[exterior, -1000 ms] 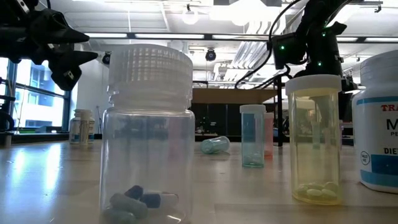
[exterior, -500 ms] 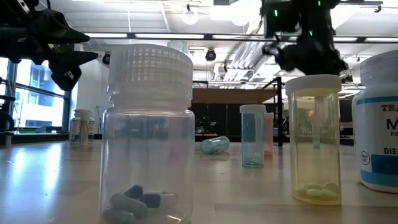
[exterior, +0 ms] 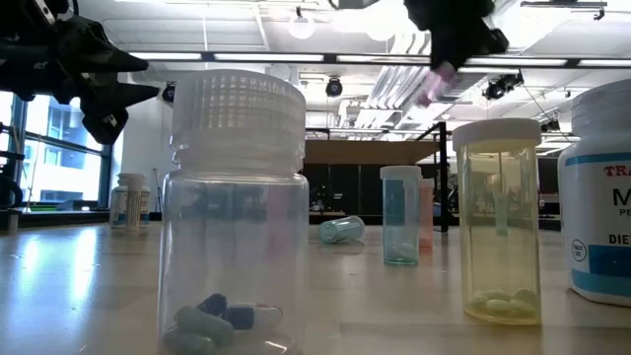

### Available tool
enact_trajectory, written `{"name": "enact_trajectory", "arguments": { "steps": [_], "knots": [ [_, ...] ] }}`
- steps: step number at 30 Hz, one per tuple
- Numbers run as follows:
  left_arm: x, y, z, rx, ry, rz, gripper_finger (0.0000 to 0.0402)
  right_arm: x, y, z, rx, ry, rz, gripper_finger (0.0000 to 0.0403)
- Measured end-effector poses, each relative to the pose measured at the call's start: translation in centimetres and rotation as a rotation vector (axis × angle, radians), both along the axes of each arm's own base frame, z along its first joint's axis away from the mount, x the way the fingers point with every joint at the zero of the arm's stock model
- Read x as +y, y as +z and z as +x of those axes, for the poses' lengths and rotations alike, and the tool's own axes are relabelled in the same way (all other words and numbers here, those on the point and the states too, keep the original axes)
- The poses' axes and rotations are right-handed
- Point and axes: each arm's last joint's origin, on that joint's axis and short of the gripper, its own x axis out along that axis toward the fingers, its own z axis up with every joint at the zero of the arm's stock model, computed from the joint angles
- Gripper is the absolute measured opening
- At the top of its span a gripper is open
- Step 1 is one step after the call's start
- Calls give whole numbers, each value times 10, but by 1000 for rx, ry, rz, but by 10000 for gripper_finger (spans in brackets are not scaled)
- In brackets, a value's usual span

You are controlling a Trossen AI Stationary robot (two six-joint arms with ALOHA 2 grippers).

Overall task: Pick and place medicine bottles onto shelf by color
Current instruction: Put the purple pill bottle on the shelf

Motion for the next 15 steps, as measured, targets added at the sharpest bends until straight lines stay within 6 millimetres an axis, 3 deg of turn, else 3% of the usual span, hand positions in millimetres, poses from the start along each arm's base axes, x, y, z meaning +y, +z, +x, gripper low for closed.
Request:
{"name": "enact_trajectory", "arguments": {
  "steps": [6,15],
  "knots": [
    [0,0,0,0,-1,0,157,-17,33,-3,-89,-32,-114,99],
    [1,0,0,0,32,1,157,-53,66,-15,-142,-49,-274,99]
  ]
}}
